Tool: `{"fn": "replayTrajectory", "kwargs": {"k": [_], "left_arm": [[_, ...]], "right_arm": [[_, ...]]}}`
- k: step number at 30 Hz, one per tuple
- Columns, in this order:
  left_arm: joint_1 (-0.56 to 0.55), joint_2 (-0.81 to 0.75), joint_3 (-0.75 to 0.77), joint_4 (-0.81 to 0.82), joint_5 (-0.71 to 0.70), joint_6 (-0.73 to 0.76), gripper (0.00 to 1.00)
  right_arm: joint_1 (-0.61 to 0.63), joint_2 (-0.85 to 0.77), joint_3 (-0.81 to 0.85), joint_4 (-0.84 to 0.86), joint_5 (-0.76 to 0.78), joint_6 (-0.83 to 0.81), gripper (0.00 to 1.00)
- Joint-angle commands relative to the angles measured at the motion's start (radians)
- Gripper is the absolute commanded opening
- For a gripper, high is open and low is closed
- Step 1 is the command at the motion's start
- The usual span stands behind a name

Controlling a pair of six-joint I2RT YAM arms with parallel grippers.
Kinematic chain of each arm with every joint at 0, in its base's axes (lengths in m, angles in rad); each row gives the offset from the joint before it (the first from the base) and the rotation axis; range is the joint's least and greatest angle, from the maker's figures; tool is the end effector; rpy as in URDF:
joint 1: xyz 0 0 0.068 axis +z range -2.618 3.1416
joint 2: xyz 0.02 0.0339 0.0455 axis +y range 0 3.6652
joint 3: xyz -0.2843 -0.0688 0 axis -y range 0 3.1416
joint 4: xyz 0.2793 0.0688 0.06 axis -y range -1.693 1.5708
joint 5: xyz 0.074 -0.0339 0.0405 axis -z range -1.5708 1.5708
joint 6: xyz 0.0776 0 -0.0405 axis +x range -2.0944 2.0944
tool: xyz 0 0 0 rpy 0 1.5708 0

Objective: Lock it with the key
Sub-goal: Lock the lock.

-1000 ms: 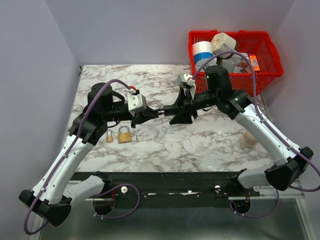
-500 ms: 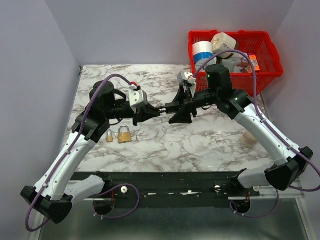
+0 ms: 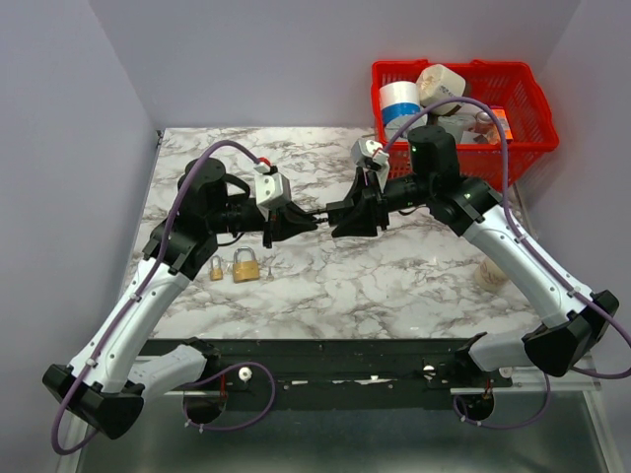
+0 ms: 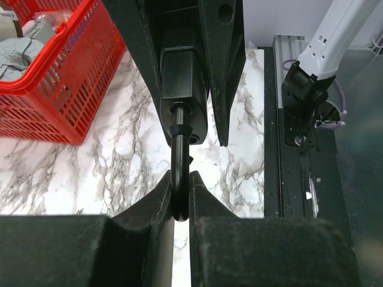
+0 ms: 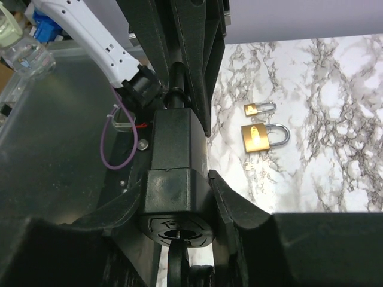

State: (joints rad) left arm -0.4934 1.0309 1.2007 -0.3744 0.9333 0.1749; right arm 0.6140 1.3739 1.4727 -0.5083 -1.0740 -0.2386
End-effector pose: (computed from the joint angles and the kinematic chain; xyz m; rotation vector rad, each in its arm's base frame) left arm 0.1965 -0.1765 0.4393 1.1975 1.3566 -1.0488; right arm 0.2371 0.2506 0.4354 -1.4089 1.3719 1.2956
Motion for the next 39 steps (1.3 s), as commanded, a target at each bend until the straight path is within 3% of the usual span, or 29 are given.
{"fn": "replayTrajectory", "kwargs": {"k": [1, 2, 3, 4, 7, 17, 24, 32, 37, 39], "left_arm": [[-0.008, 0.001, 0.036, 0.098, 0.071, -0.047, 0.00], [-0.008, 0.003, 0.042, 0.085, 0.070, -0.045, 0.02], [-0.007, 0.001, 0.043, 0.074, 0.055, -0.045, 0.10], [-0.004, -0.009, 0.042, 0.062, 0.041, -0.046, 0.28], [0.004, -0.049, 0.023, 0.045, -0.011, -0.022, 0.38], [0.030, -0.078, 0.010, -0.018, -0.008, 0.030, 0.35], [0.032, -0.078, 0.010, -0.051, -0.017, 0.061, 0.45], [0.032, -0.069, 0.007, -0.012, 0.035, 0.037, 0.31], [0.032, -0.069, -0.003, -0.026, 0.019, 0.031, 0.44], [0.033, -0.069, -0.010, -0.038, 0.010, 0.052, 0.45]], "right_arm": [[0.007, -0.007, 0.012, 0.056, -0.027, -0.001, 0.03], [0.007, -0.010, 0.011, 0.056, -0.027, 0.007, 0.01], [0.007, -0.012, 0.009, 0.054, -0.026, 0.013, 0.01], [0.007, -0.015, 0.006, 0.054, -0.018, 0.018, 0.01], [0.007, -0.027, -0.009, 0.056, -0.007, 0.042, 0.01], [0.006, -0.044, -0.025, 0.073, -0.012, 0.081, 0.01], [0.007, -0.064, -0.046, 0.091, -0.018, 0.088, 0.01], [0.006, -0.062, -0.049, 0.103, -0.018, 0.094, 0.01], [0.006, -0.062, -0.048, 0.113, -0.018, 0.098, 0.01], [0.007, -0.064, -0.049, 0.116, -0.023, 0.094, 0.01]]}}
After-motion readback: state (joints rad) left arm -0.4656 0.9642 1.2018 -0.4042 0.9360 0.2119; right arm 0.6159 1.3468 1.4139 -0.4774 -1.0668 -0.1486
